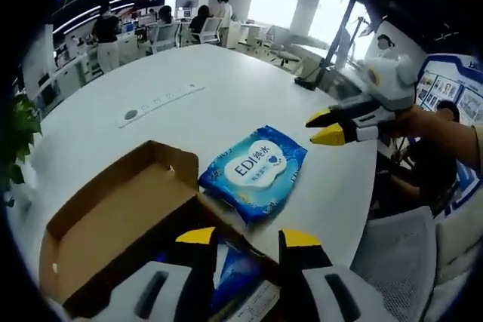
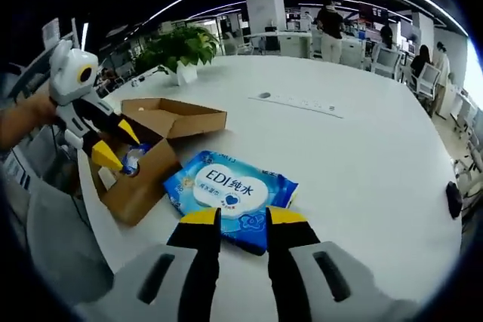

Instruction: Operate the shoe box by opening the lid, removing the specified soft item, and placing it in the target area until the item is outside and the box remains undamaged.

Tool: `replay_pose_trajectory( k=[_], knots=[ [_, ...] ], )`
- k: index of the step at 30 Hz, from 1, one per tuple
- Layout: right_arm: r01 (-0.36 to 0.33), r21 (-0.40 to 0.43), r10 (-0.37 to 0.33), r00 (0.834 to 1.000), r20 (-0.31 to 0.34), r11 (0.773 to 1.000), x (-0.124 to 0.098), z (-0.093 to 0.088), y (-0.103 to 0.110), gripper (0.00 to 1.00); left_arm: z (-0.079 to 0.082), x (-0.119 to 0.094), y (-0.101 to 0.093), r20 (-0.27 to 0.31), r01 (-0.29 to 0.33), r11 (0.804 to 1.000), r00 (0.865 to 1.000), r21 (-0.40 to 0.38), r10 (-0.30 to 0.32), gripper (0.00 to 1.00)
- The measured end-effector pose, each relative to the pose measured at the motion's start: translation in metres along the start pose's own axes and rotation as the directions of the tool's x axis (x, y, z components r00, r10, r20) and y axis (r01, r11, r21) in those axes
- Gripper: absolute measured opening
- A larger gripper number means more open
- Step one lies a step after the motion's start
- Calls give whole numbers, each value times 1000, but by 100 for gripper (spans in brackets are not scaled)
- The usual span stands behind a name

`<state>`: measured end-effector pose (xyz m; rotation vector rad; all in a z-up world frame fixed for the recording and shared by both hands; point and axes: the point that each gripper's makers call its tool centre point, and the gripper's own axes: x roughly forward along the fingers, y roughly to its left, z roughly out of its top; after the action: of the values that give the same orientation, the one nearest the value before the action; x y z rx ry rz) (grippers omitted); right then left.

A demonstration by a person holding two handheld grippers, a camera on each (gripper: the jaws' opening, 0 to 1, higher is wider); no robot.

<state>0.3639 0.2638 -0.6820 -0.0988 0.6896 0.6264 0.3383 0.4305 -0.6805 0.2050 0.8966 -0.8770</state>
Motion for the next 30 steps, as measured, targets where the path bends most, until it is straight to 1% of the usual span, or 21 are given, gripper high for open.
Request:
replay_pose_trajectory(
  k=[2, 4, 5, 11, 14, 18, 23, 30],
  knots=[
    [-17, -17, 17, 1000, 4, 1000, -1, 4, 6, 21, -3, -3, 0, 3, 8, 1000, 1000, 20, -8, 32],
    [-42, -39, 42, 999, -7, 998, -2, 7, 16, 21, -7, -6, 2, 3, 6, 999, 1000, 33, -6, 32],
    [-52, -68, 51, 999, -8, 996, -2, 10, 21, 21, -10, -8, 4, 3, 4, 999, 1000, 41, -4, 32],
    [-90, -123, 90, 996, -6, 988, -1, 26, 42, 21, -24, -17, 14, -7, -13, 999, 1000, 44, 13, 32],
    [-107, -148, 106, 994, -10, 983, 1, 32, 52, 22, -32, -22, 20, -11, -24, 999, 1000, 38, 25, 32],
    [-135, -183, 135, 991, -12, 974, 6, 41, 66, 22, -41, -27, 28, -16, -37, 999, 999, 35, 37, 32],
    [-164, -219, 162, 986, -25, 962, 14, 48, 81, 22, -49, -32, 36, -17, -47, 998, 999, 43, 48, 31],
    [-199, -277, 194, 980, -49, 940, 26, 55, 100, 23, -58, -34, 44, -23, -37, 996, 999, 76, 39, 30]
  ],
)
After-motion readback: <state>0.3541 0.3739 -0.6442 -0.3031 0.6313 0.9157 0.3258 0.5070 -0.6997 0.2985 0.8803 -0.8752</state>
